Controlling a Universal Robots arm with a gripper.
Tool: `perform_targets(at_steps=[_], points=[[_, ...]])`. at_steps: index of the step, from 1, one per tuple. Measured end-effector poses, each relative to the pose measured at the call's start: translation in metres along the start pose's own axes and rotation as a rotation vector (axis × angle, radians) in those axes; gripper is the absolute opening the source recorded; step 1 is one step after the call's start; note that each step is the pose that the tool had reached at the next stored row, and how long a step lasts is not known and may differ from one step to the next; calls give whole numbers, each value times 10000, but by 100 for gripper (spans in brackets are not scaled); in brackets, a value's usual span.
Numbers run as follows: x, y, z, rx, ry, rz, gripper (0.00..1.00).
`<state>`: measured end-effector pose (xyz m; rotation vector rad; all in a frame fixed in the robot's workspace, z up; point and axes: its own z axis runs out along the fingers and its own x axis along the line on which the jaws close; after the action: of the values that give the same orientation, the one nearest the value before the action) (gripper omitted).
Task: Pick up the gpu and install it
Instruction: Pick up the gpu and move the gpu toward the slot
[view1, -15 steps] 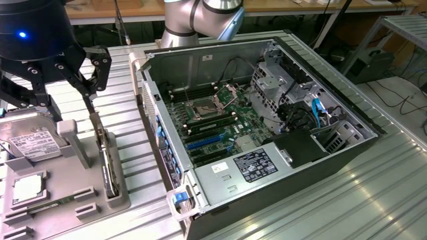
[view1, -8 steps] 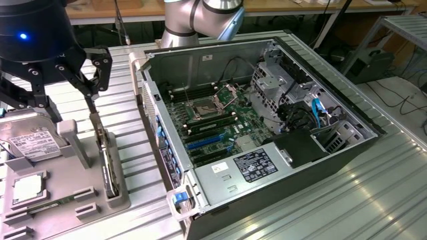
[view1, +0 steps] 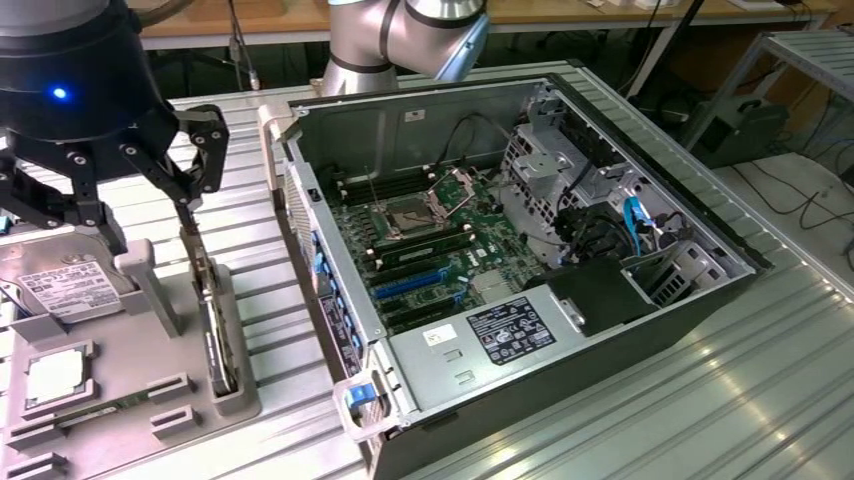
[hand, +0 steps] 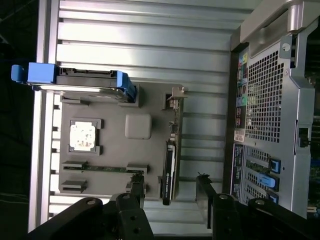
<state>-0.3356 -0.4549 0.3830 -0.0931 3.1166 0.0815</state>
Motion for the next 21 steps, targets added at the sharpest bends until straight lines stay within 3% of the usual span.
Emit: perform_targets(at_steps=[12, 21], points=[[-6, -7, 125, -1, -1, 0, 54], [-36, -15, 305, 0, -1, 1, 54]])
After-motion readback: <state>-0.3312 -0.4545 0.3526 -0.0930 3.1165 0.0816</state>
